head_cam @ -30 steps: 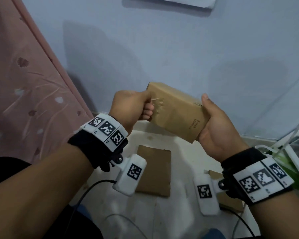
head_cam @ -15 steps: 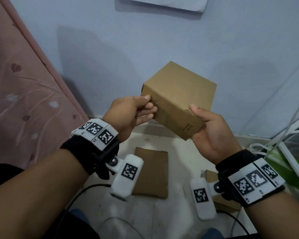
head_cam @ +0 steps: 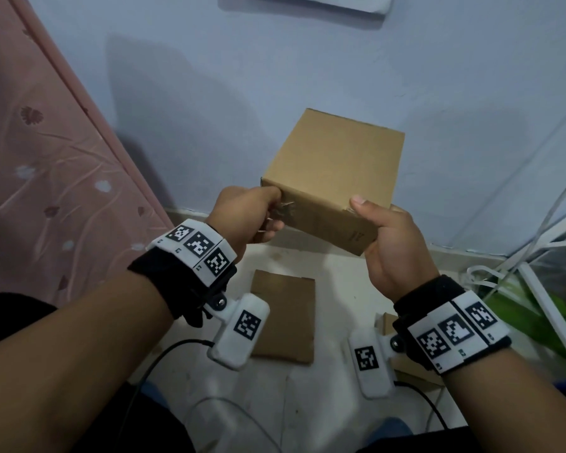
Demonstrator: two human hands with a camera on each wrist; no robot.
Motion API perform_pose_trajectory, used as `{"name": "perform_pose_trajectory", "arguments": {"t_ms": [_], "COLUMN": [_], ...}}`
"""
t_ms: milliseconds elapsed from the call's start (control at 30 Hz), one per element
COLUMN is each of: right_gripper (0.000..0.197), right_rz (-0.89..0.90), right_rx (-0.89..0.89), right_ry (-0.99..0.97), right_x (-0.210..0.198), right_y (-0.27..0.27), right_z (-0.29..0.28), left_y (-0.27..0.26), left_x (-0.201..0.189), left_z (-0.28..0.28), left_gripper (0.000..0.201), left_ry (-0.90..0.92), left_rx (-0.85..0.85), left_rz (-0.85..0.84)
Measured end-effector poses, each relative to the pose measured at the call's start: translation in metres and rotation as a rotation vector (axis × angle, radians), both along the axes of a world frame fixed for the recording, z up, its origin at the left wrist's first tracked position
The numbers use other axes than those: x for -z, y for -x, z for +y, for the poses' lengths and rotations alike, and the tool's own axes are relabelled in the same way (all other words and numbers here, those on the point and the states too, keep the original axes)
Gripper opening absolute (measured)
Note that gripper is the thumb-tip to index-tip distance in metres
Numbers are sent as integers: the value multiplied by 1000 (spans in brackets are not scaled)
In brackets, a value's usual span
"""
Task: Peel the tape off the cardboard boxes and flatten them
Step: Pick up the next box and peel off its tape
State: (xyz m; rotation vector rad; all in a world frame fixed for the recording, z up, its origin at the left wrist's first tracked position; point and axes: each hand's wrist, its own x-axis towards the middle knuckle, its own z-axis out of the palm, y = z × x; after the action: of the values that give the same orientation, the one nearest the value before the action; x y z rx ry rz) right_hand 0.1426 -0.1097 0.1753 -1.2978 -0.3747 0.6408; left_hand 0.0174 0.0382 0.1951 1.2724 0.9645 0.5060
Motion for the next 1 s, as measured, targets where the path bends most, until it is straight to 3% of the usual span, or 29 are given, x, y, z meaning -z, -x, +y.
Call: {"name": "perform_pose_trajectory", "arguments": {"t_ms": [100, 200, 300, 400, 467, 533, 633, 700, 1000], "right_gripper": [18, 34, 32, 30, 16, 24, 14, 21, 19], "right_rz": [21, 3, -4, -55, -91, -79, -32, -21, 75], "right_rx": [-5, -33, -47, -17, 11, 12, 31, 55, 1], "right_ry": [-4, -20, -35, 13, 46, 44, 14, 24, 10], "right_x": [-2, -6, -11, -9, -7, -6, -5, -5, -15], "right_y": [1, 1, 2, 1, 3, 5, 3, 1, -7], "right_z": [1, 2, 2, 1, 0, -1, 1, 2, -1], "left_y": [4, 7, 6, 6, 5, 4, 3, 2, 2], "left_x": [-2, -6, -6, -7, -8, -8, -5, -2, -3], "left_z": [-2, -4, -6, -5, -3, -1, -2, -3, -7], "left_gripper": [15, 30, 40, 34, 32, 32, 32, 33, 30], "left_ry": [56, 226, 340, 303, 295, 263, 218, 195, -40], "left_rx": [42, 191, 240, 239, 232, 223, 205, 190, 246], "left_rz": [-20, -42, -126, -99, -70, -51, -43, -38, 4]}}
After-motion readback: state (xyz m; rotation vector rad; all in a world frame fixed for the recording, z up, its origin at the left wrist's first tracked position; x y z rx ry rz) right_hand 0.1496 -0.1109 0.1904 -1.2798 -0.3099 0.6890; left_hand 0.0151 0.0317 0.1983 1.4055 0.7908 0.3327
